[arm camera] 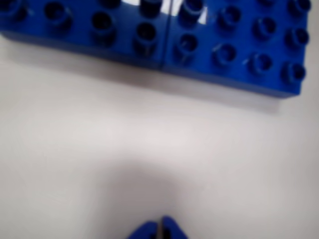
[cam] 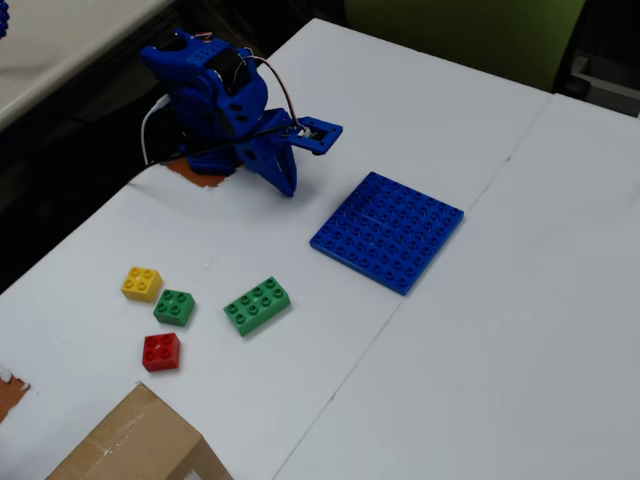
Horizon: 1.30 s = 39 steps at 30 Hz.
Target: Pick up the 2x2 green block and go up the 8x8 blue block.
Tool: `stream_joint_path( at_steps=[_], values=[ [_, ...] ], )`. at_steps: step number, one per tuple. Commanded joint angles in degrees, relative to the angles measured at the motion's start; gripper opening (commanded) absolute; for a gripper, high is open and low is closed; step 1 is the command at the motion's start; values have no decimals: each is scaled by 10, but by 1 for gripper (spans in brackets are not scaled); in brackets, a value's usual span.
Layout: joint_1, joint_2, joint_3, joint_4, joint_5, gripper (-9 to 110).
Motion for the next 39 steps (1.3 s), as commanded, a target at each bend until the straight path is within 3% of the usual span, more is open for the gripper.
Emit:
stream_joint_path(
  at_steps=[1, 8, 17, 27, 33, 39],
  values=[
    [8, 2, -47, 38, 40, 0],
    [25, -11, -171, 149, 77, 0],
    [60, -365, -538, 305, 145, 1],
    [171, -635, -790, 301, 221, 1],
    [312, -766, -843, 278, 163, 3],
    [413, -888, -915, 224, 108, 13]
  ],
)
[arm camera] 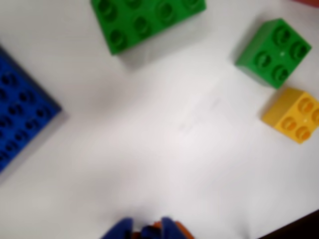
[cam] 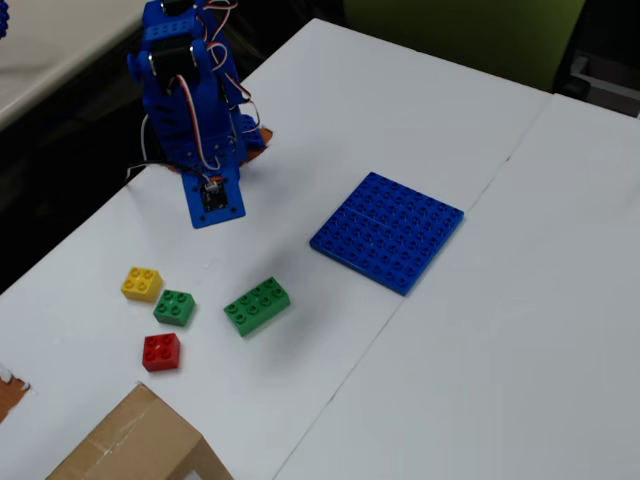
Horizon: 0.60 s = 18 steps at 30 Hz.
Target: Pick up the 2x2 green block and go up the 8x8 blue block.
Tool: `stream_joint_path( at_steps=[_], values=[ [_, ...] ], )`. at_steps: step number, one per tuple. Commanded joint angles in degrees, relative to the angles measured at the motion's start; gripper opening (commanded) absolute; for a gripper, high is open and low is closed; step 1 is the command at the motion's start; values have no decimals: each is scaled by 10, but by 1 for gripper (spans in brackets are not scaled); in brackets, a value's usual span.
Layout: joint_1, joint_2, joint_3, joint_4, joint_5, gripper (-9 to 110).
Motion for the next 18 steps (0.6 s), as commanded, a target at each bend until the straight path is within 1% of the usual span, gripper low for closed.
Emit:
stream_joint_path(
  at_steps=[1, 8, 13, 16, 18],
  values=[
    [42, -57, -58, -40, -25, 13],
    [80, -193, -161, -83, -33, 14],
    [117, -255, -220, -104, -54, 14],
    [142, -264, -228, -113, -110, 16],
    [155, -264, -228, -126, -129, 16]
  ],
)
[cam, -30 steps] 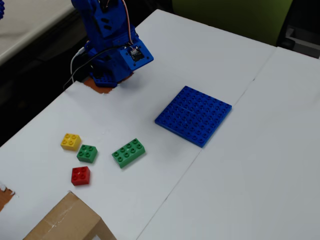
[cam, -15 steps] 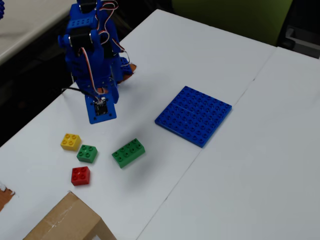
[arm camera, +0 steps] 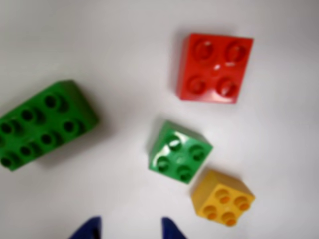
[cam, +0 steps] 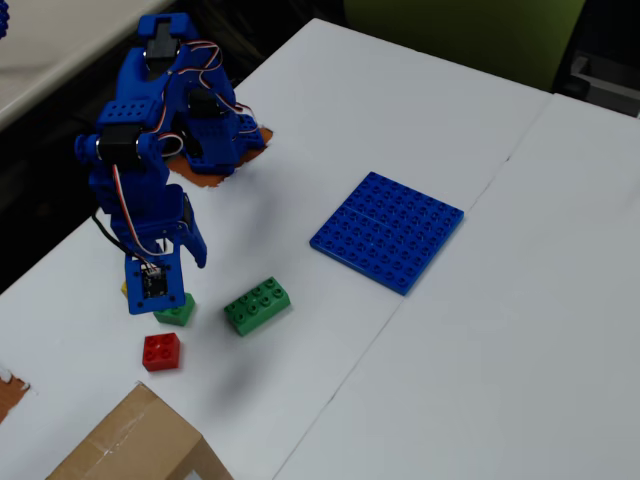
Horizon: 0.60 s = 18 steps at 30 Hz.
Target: Pick up the 2x2 green block and go up the 8x8 blue block.
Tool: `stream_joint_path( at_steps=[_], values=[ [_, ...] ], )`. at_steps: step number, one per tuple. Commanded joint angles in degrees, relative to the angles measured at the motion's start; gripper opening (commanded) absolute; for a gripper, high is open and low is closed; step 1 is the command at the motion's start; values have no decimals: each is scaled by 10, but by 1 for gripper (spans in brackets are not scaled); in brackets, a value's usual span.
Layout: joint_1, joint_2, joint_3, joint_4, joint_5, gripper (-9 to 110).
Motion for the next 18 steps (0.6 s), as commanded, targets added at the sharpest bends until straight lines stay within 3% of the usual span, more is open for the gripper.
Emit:
stream_joint_path(
  at_steps=[1, 6, 8, 18],
  values=[
    [22, 3, -25, -15, -32, 16],
    [25, -11, -47, -22, -33, 27],
    [29, -28, -65, -28, 17, 31],
    [62, -101, -116, -39, 17, 31]
  ],
)
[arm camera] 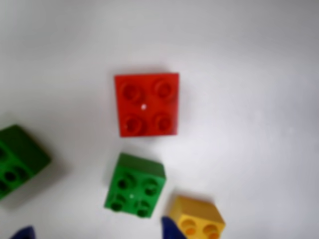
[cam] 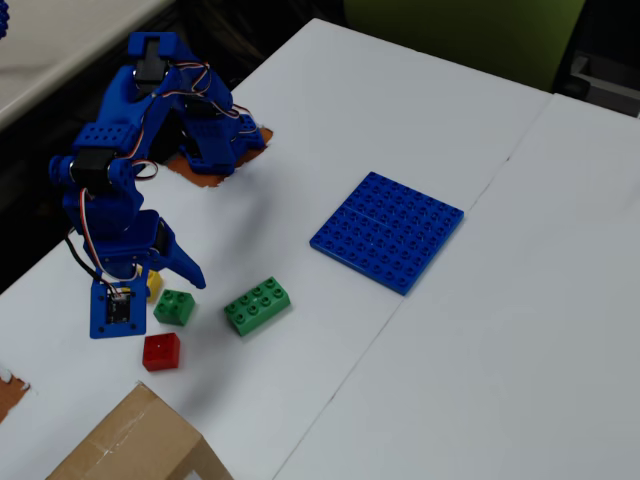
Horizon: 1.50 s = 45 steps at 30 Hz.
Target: Pick up the 2x2 green block and go up the 8x8 blue block.
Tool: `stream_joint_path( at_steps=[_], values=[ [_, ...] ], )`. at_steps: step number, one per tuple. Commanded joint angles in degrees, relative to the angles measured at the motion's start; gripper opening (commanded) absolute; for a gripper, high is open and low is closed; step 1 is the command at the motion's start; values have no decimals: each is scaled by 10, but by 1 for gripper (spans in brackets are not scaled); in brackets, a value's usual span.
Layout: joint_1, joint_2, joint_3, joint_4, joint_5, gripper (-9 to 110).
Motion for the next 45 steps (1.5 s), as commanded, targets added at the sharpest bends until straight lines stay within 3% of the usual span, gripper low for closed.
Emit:
stream_joint_path(
  at_steps=[1, 23, 37, 45],
  values=[
    [14, 3, -24, -10, -5, 31],
    [14, -63, -13, -4, 4, 29],
    [11, -91, -11, -15, 9, 22],
    [12, -82, -11, -6, 3, 10]
  ],
)
